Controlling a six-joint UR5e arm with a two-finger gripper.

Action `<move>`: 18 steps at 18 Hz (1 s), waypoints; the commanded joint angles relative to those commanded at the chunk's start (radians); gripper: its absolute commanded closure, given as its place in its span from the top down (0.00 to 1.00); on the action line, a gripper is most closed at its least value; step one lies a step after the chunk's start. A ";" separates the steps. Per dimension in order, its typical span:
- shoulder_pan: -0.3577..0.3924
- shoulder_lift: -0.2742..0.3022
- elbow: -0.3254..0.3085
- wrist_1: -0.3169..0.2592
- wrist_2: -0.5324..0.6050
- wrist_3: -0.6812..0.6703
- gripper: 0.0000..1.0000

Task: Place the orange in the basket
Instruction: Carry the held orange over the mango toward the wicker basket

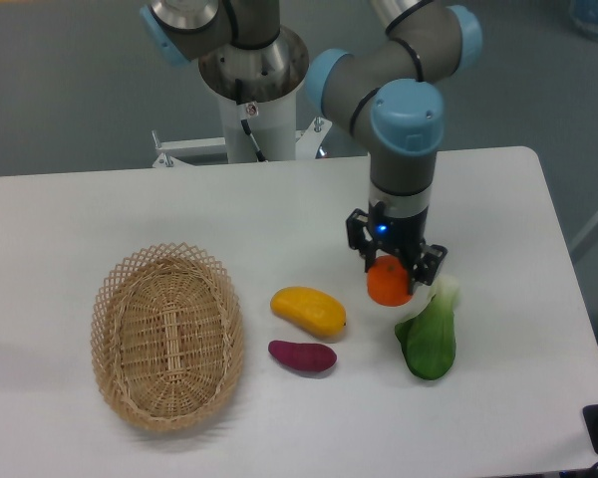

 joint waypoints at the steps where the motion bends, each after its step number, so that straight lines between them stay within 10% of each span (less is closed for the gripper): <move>1: -0.011 0.000 0.000 0.009 0.000 -0.014 0.48; 18: -0.187 -0.020 0.077 0.015 -0.094 -0.210 0.49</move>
